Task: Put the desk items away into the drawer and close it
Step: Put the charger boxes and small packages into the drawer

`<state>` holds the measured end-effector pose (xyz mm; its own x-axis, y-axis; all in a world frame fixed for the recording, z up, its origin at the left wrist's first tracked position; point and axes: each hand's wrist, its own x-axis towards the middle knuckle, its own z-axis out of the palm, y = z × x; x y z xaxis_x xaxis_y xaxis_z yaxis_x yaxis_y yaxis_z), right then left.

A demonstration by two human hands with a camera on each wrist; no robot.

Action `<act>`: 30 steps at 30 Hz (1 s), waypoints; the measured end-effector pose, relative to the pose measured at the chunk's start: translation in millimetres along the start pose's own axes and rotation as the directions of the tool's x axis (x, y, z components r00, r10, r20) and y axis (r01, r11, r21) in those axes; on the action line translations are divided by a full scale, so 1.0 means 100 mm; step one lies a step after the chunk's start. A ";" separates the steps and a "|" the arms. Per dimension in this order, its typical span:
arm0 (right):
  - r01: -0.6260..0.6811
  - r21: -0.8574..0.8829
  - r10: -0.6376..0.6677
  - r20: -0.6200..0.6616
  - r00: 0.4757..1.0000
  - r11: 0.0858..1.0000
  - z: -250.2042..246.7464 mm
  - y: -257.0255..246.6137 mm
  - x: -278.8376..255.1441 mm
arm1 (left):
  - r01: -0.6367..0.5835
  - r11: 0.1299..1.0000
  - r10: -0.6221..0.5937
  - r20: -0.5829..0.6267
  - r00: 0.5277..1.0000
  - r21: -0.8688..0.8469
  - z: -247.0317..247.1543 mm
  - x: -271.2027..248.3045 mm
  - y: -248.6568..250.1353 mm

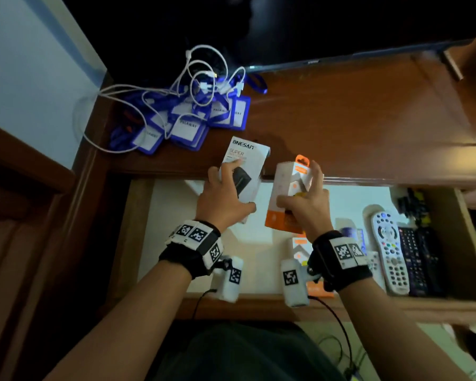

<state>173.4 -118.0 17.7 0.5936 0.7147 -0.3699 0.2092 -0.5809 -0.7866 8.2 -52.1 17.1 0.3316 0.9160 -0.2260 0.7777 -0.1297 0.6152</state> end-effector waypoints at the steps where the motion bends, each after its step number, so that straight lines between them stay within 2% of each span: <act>1: -0.016 0.058 0.016 -0.002 1.000 0.998 0.03 0.05 -0.06 | -0.024 0.999 0.024 -0.011 1.000 -0.048 0.00 -0.04 -0.04; 4: -0.087 0.103 0.087 0.002 0.996 0.991 0.13 0.21 -0.21 | -0.044 0.983 0.037 -0.046 0.998 -0.179 0.02 -0.16 -0.14; 7: -0.114 0.054 0.116 -0.028 0.993 0.992 0.22 0.41 -0.27 | -0.041 0.978 0.043 0.006 0.999 -0.205 0.11 -0.30 -0.30; 10: -0.109 -0.061 0.109 0.000 0.994 0.992 0.30 0.57 -0.25 | -0.006 0.980 0.023 0.082 0.996 -0.198 0.24 -0.40 -0.48; 13: -0.064 -0.235 0.074 0.034 0.997 0.970 0.38 0.60 -0.28 | 0.119 0.976 -0.093 0.151 0.984 -0.180 0.37 -0.43 -0.64; 15: -0.056 -0.368 0.086 0.066 0.994 0.928 0.44 0.57 -0.30 | 0.191 0.975 -0.171 0.165 0.971 -0.115 0.42 -0.42 -0.73; 18: 0.003 -0.519 0.093 0.160 0.983 0.855 0.54 0.54 -0.30 | 0.229 0.973 -0.226 0.182 0.957 0.005 0.47 -0.37 -0.80; 23: 0.069 -0.578 0.103 0.261 0.960 0.813 0.71 0.54 -0.25 | 0.221 0.954 -0.262 0.207 0.943 0.200 0.50 -0.29 -0.85; 27: 0.084 -0.642 0.149 0.300 0.942 0.762 0.75 0.59 -0.23 | 0.199 0.946 -0.261 0.239 0.935 0.257 0.58 -0.32 -0.85; 30: 0.122 -0.646 0.133 0.332 0.934 0.754 0.74 0.64 -0.23 | 0.191 0.938 -0.265 0.239 0.934 0.290 0.61 -0.35 -0.82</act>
<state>115.7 -143.1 -60.6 0.3242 0.7192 -0.6145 0.7321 -0.6022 -0.3185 -34.5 -97.0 -71.5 0.2317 0.7993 -0.5545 0.9475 -0.0563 0.3147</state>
